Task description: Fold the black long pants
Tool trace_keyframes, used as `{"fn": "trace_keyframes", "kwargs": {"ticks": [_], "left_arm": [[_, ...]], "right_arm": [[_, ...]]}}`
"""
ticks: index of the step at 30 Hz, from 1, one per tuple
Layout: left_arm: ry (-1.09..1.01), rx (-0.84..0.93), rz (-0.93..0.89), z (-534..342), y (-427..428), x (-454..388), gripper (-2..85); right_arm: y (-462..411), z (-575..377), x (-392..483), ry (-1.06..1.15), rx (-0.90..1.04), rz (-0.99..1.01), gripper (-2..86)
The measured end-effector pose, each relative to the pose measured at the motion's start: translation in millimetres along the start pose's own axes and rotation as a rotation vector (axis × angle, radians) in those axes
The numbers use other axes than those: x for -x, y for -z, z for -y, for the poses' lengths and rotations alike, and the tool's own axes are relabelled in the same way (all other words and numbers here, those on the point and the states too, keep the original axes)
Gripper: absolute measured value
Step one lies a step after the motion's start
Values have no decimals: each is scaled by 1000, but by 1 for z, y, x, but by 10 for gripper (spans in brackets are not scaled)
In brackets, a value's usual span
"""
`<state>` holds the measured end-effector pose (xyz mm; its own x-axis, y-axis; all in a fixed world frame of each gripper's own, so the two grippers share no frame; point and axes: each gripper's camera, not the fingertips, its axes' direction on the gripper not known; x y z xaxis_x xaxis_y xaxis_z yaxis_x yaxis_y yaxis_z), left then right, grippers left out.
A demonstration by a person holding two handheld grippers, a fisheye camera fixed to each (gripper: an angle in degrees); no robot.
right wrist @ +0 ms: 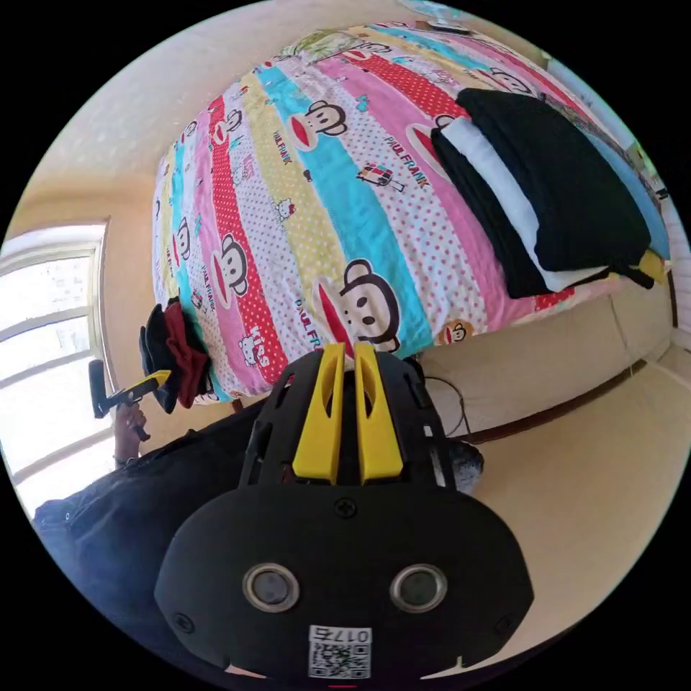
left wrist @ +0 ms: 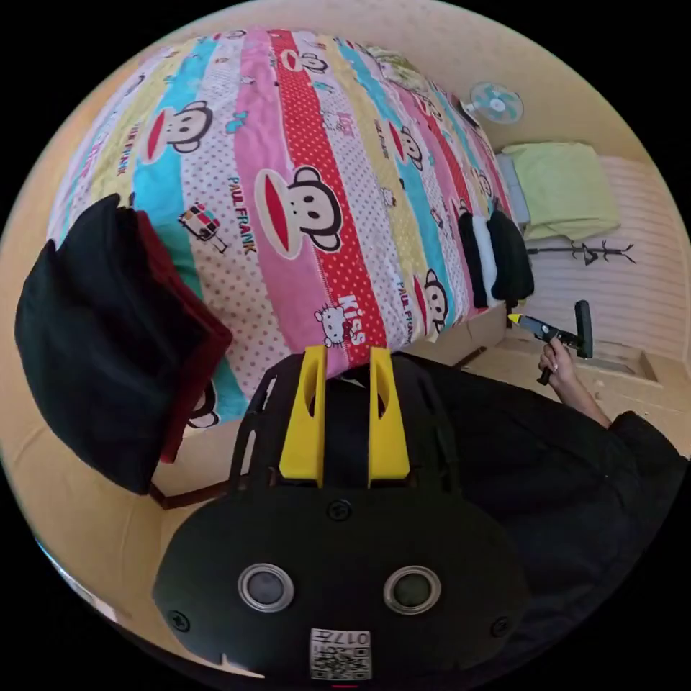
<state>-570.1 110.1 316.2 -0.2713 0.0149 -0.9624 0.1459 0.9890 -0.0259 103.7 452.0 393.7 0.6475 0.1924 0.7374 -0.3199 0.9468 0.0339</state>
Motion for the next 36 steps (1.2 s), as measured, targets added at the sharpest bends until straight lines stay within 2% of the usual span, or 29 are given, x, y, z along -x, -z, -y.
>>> {"fn": "trace_keyframes", "kwargs": {"ticks": [1, 3, 7, 14, 17, 19, 21, 23, 24, 25, 28, 30, 31, 33, 36], "left_arm": [[-25, 88, -6, 15, -17, -13, 100], [-48, 154, 52, 27, -34, -36, 97], [-56, 189, 150, 33, -52, -80, 83], [-2, 186, 90, 28, -67, -148, 81], [34, 164, 51, 19, -75, -180, 81], [71, 161, 100, 9, -86, -202, 81], [102, 169, 156, -1, -98, -216, 80], [131, 181, 192, -10, -111, -226, 79], [152, 188, 201, -17, -119, -231, 77], [172, 187, 196, -24, -126, -234, 76], [228, 138, 139, -41, -137, -239, 70], [254, 80, 76, -50, -139, -241, 66], [268, 36, 34, -56, -140, -242, 65], [288, -39, -24, -64, -139, -244, 65], [327, -161, -104, -79, -136, -249, 65]], "right_arm": [[1, -5, -8, -25, -10, 8, 37], [8, -20, -34, -109, -52, 18, 48], [32, -14, -53, -149, -142, -17, 84], [93, 94, -40, -47, -284, -132, 148], [101, 153, -27, 15, -273, -232, 179], [89, 184, -26, 57, -191, -283, 185], [54, 209, -36, 93, -39, -468, 163], [38, 206, -39, 149, -53, -647, 124], [43, 203, -41, 137, -86, -649, 100], [49, 202, -42, 126, -93, -628, 88], [106, 203, -61, 48, -109, -295, 56], [164, 195, -82, 53, -181, 77, 51], [181, 190, -83, 85, -219, 179, 51], [238, 169, -75, 247, -325, 526, 50], [297, 148, -36, 460, -419, 723, 49]]}}
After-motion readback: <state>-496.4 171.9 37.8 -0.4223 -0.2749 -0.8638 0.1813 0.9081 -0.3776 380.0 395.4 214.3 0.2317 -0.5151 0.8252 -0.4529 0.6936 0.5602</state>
